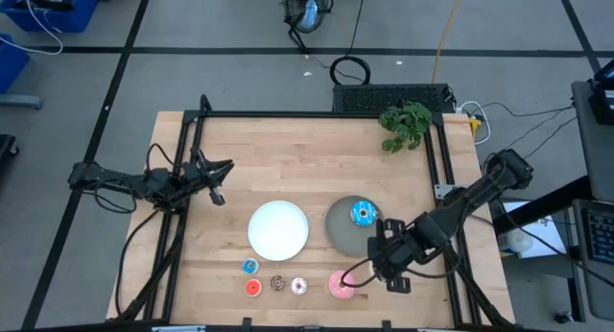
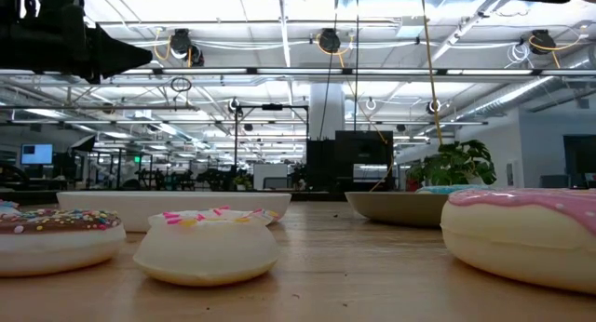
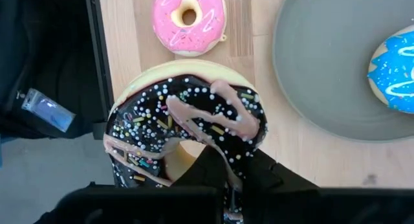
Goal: Pick & Place donuts
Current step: Put the big black donut on the gray plate
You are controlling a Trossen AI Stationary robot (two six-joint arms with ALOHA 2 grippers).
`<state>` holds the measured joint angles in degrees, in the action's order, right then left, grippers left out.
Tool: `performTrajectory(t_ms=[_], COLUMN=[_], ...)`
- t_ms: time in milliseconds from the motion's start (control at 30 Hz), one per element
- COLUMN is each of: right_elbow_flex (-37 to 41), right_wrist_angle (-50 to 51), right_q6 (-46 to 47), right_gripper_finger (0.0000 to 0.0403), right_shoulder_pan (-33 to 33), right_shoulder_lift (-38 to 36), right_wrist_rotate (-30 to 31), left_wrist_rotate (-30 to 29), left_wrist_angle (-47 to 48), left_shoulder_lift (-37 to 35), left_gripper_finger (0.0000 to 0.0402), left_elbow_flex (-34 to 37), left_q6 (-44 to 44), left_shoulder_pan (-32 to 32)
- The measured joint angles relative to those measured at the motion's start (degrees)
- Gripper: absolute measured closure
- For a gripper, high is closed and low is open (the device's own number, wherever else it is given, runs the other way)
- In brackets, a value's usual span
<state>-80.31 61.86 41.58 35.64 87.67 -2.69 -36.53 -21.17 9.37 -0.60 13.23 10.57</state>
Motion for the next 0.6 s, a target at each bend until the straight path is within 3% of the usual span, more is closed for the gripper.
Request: performTrajectory(t_ms=[600], right_elbow_flex=[0.0], right_wrist_angle=[-0.32], right_q6=[-0.79], right_gripper_finger=[0.0394], right_shoulder_pan=[-0.81], right_shoulder_lift=[0.2], right_wrist_rotate=[1.41], left_wrist_rotate=[0.2], left_wrist_angle=[0.35], left_shoulder_lift=[0.0], left_gripper_finger=[0.035], left_elbow_flex=[0.0], left_q6=[-0.73], left_shoulder_pan=[0.0])
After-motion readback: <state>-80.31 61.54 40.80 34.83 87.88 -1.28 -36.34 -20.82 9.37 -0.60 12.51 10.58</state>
